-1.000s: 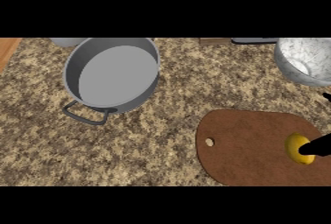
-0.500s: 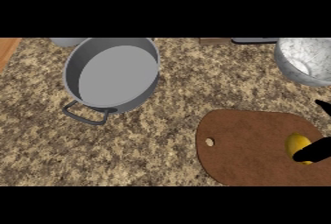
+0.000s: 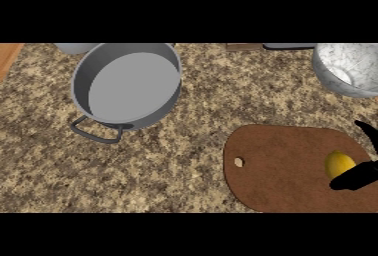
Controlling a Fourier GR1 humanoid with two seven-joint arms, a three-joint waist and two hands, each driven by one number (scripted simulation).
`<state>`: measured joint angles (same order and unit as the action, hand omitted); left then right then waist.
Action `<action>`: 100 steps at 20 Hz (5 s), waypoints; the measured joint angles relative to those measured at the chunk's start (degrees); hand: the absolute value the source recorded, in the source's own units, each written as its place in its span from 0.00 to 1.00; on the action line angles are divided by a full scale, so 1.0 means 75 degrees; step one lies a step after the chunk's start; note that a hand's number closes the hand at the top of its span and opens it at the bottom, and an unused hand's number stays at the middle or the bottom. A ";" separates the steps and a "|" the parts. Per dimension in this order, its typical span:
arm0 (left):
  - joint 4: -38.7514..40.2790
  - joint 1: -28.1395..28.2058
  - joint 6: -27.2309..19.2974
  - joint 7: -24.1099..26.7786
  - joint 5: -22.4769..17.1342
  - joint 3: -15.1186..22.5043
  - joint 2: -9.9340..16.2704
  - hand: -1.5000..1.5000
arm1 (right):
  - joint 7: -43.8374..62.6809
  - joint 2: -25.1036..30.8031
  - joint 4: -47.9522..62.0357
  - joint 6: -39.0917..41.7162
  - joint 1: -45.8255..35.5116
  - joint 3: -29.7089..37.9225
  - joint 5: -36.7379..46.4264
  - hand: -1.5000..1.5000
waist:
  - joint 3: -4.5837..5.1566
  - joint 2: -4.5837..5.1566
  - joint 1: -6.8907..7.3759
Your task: Pick the lemon from the cutting board and place it in the pot
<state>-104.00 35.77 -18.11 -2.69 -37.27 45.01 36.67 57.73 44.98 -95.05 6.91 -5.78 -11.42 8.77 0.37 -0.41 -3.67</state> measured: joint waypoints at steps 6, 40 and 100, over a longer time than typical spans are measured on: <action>0.0023 -0.0101 -0.0158 0.0100 -0.0065 0.0112 0.0042 0.50 | 0.0030 -0.0145 0.0126 -0.0076 0.0090 -0.0102 0.0153 0.00 | -0.0008 0.0021 0.0029; 0.0248 -0.1043 -0.0526 0.0511 -0.0316 0.0871 0.0472 0.50 | -0.0070 -0.2344 -0.0397 -0.0575 -0.0808 -0.2478 0.2014 1.00 | 0.0042 -0.0011 0.0553; 0.0354 -0.2608 -0.1018 0.1000 -0.0944 0.2147 0.1046 0.50 | -0.0072 -0.5982 0.3732 -0.1725 -0.7717 -0.0625 0.5484 1.00 | -0.0008 0.0425 0.1341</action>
<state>-101.34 16.20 -25.75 4.81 -44.34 61.12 44.52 57.18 0.11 -67.06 -6.03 -63.65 -16.11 49.90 0.30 2.78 6.39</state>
